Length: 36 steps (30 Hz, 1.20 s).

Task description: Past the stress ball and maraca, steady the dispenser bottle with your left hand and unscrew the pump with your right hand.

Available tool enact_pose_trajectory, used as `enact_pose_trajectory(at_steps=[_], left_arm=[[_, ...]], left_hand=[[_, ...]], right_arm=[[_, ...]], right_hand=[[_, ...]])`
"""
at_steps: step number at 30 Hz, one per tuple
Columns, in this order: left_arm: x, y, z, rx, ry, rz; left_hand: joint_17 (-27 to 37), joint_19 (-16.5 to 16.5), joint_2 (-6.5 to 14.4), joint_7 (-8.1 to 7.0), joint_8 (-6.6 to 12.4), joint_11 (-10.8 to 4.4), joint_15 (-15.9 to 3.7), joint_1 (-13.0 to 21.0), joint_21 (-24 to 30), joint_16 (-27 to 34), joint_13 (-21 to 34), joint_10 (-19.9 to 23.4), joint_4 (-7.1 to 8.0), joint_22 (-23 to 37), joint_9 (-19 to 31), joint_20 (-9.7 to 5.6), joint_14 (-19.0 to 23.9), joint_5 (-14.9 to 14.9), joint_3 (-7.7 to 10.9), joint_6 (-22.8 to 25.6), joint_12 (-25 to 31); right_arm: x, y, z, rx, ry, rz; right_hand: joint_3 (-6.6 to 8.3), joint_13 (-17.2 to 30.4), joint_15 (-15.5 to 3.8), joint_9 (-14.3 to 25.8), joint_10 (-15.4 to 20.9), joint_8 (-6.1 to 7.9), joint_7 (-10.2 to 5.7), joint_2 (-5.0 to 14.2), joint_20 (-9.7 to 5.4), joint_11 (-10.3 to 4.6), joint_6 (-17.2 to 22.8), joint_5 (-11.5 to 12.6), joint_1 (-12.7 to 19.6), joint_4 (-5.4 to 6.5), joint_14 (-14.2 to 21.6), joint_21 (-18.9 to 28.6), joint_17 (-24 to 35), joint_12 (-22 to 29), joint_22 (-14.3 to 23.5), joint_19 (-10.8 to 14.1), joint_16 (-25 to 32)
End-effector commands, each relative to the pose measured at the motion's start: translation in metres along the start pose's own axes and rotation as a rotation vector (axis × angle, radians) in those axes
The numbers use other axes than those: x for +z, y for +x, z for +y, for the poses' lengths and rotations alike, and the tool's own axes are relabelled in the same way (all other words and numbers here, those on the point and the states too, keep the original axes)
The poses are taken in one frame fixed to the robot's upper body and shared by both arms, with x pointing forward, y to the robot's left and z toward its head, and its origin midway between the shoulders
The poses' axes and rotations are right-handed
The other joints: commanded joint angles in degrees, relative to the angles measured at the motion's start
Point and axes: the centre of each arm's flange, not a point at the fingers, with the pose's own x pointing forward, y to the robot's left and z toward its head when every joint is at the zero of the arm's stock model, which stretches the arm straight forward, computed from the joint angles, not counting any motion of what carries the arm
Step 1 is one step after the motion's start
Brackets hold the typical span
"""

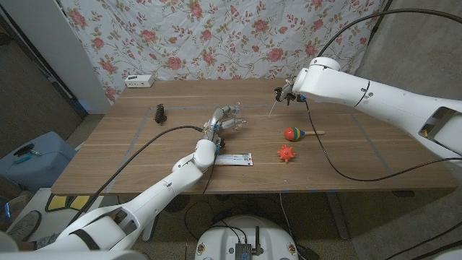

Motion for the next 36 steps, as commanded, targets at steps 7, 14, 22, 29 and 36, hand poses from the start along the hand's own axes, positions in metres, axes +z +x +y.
enact_pose_trajectory(at_steps=[7, 14, 22, 29, 36], left_arm=[[-0.007, -0.009, 0.001, 0.010, -0.007, 0.035], [-0.011, -0.011, 0.001, 0.011, -0.021, 0.042], [-0.015, -0.012, 0.000, 0.011, -0.028, 0.050], [-0.017, -0.012, 0.001, 0.006, -0.036, 0.045], [-0.017, -0.013, 0.002, 0.008, -0.033, 0.046]], left_hand=[[-0.06, -1.05, 5.20, -3.17, -2.45, -2.48, -5.25, -6.54, -0.07, -0.38, -2.27, 1.42, 4.98, 0.21, 0.07, 0.92, -1.98, -0.24, 5.73, 3.26, -2.10], [-0.08, -1.42, 4.76, -3.20, -3.77, -2.27, -5.15, -6.88, -0.04, -0.48, -3.30, 0.81, 5.08, 0.25, 0.12, 1.24, -3.14, -0.34, 5.84, 2.44, -3.07], [-0.09, -1.47, 4.56, -3.24, -4.54, -2.19, -5.00, -7.13, 0.05, -0.44, -3.94, 0.17, 5.17, 0.26, 0.19, 1.34, -3.70, -0.39, 5.90, 2.07, -3.75], [-0.06, -1.63, 4.27, -3.95, -5.86, -2.30, -4.73, -7.51, 0.09, -0.62, -4.72, -1.14, 5.30, 0.28, 0.28, 1.67, -5.25, -0.48, 5.93, 0.84, -4.78], [0.08, -2.25, 3.95, -4.51, -7.93, -1.88, -4.07, -8.02, 0.01, -0.54, -5.67, -3.57, 5.44, 0.30, 0.38, 2.10, -7.16, -0.61, 5.82, -1.63, -6.17]], right_arm=[[-0.004, 0.002, 0.003, 0.002, 0.012, -0.002], [-0.004, 0.001, 0.004, 0.003, 0.016, -0.004], [-0.005, -0.001, 0.005, 0.008, 0.024, -0.004], [-0.005, -0.002, 0.005, 0.008, 0.028, -0.007], [-0.003, -0.002, 0.005, 0.009, 0.033, -0.008]], right_hand=[[0.06, 0.19, -4.13, 0.04, 0.27, 0.49, -2.45, 1.14, -0.04, -0.29, 2.32, 0.37, 0.66, 0.18, -0.18, -0.08, 0.34, 0.30, -0.04, -0.46, -0.03], [0.04, 0.23, -4.23, 0.03, 0.35, 0.54, -2.53, 1.16, -0.08, -0.27, 2.34, 0.36, 0.77, 0.11, -0.19, -0.05, 0.42, 0.32, -0.04, -0.49, 0.00], [0.09, 0.22, -4.25, 0.02, 0.41, 0.55, -2.53, 1.14, -0.13, -0.30, 2.27, 0.37, 0.82, 0.07, -0.16, -0.02, 0.35, 0.30, -0.04, -0.49, -0.11], [0.06, 0.24, -4.28, 0.01, 0.39, 0.59, -2.50, 1.16, -0.11, -0.30, 2.29, 0.36, 0.84, 0.06, -0.23, -0.01, 0.41, 0.27, -0.04, -0.52, -0.12], [0.08, 0.24, -4.32, 0.00, 0.45, 0.63, -2.50, 1.15, -0.17, -0.35, 2.30, 0.37, 0.79, 0.08, -0.14, 0.01, 0.36, 0.26, -0.04, -0.52, -0.19]])
